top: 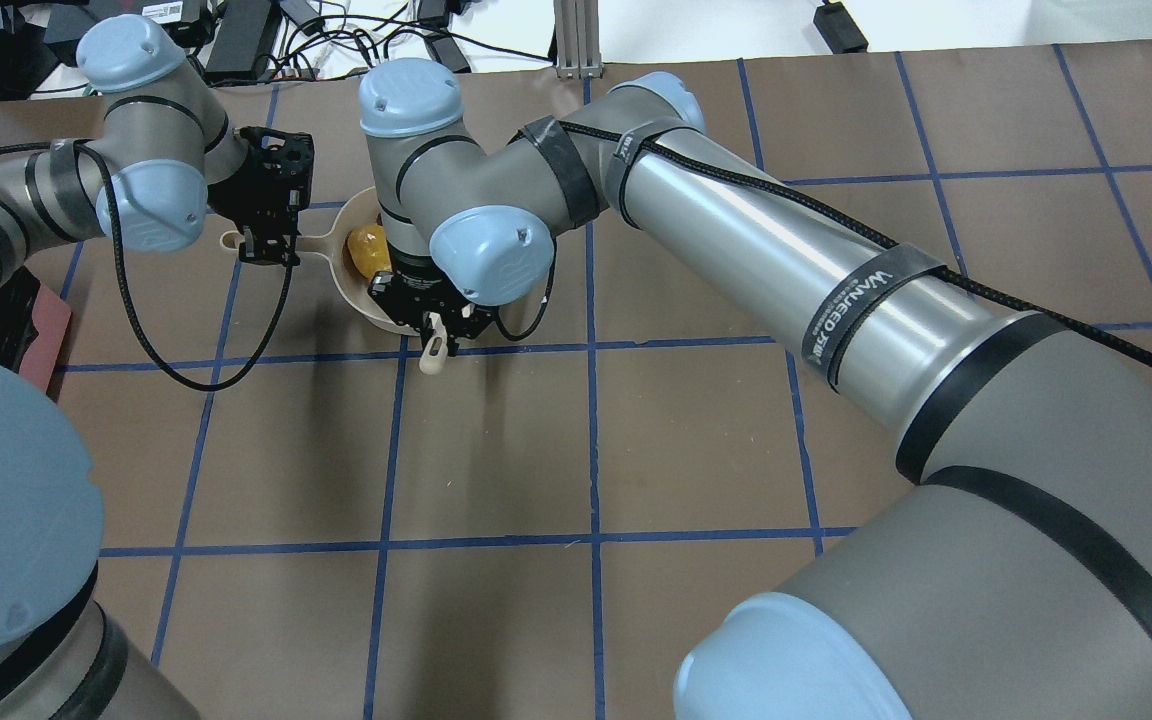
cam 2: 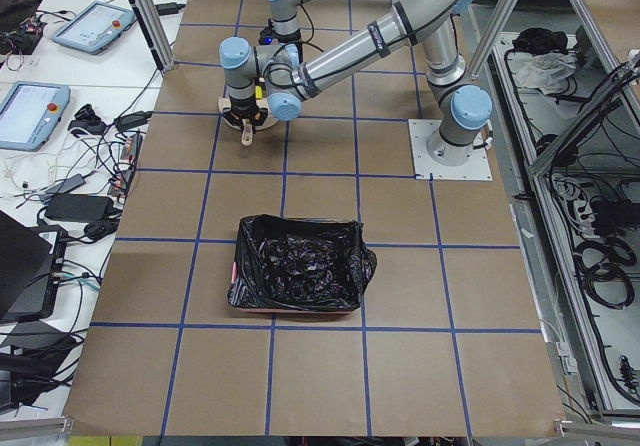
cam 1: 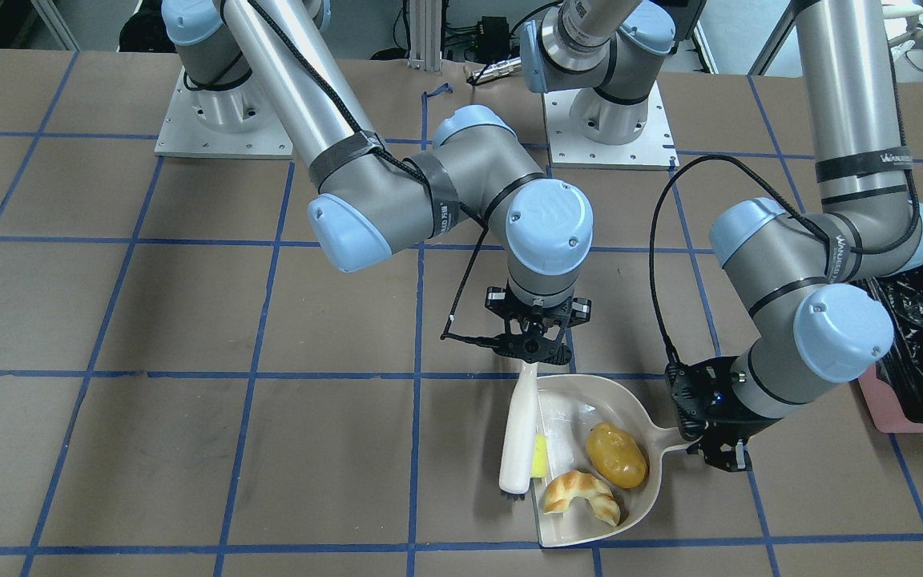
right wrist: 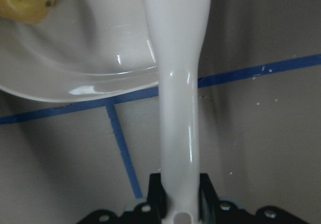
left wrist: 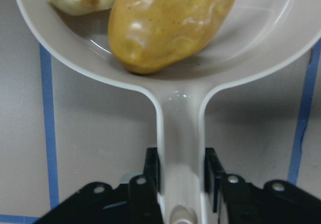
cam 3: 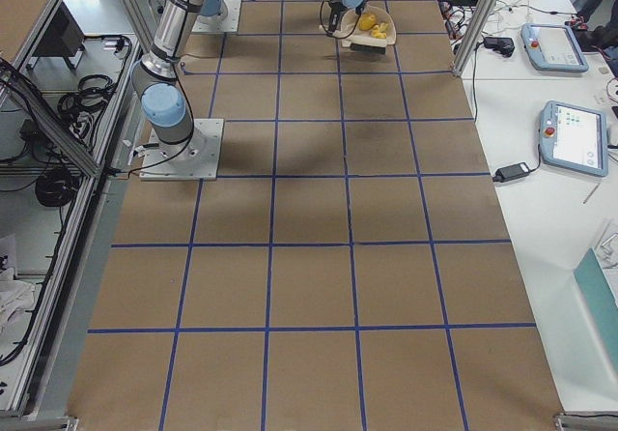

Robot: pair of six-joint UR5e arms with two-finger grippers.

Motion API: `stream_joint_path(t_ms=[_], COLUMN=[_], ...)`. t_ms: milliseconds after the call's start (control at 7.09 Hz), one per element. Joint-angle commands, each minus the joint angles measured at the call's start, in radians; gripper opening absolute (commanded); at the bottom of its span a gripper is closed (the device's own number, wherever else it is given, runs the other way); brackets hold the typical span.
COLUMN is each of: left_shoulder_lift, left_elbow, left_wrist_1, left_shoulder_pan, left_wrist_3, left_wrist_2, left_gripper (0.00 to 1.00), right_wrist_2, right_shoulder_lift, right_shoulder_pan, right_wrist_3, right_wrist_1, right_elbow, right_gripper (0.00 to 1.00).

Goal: Sweep and dump trash into bin
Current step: 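Brush the remaining sponge into the dustpan with the right gripper, then lift the brush away with the right gripper while the left gripper raises the dustpan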

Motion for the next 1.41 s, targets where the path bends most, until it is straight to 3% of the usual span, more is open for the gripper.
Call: stream_joint_path(t_ms=[0, 282, 423, 846, 1269], left_shoulder_lift=[-0.001, 0.000, 0.003, 0.014, 0.057], left_elbow=[0.000, 0.000, 0.000, 0.003, 0.027], left_wrist_1=[0.000, -0.002, -0.002, -0.003, -0.081], left_shoulder_pan=[0.000, 0.000, 0.000, 0.014, 0.072], left_wrist_3=[-0.002, -0.003, -0.005, -0.002, 0.012], left_wrist_2=[0.000, 0.002, 0.002, -0.015, -0.034], left_gripper=[0.28, 0.28, 0.27, 0.25, 0.22], right_wrist_2=[0.065, 0.052, -0.011, -0.048, -0.063], right_shoulder_lift=[0.008, 0.006, -0.015, -0.121, -0.257], right_shoulder_pan=[0.023, 0.014, -0.003, -0.153, -0.288], right_wrist_3=[0.053, 0.033, 0.009, -0.143, -0.255], right_wrist_1=[-0.032, -0.023, -0.011, 0.153, 0.133], right_elbow=[-0.013, -0.011, -0.004, 0.029, 0.221], right_gripper=[0.00, 0.00, 0.00, 0.00, 0.00])
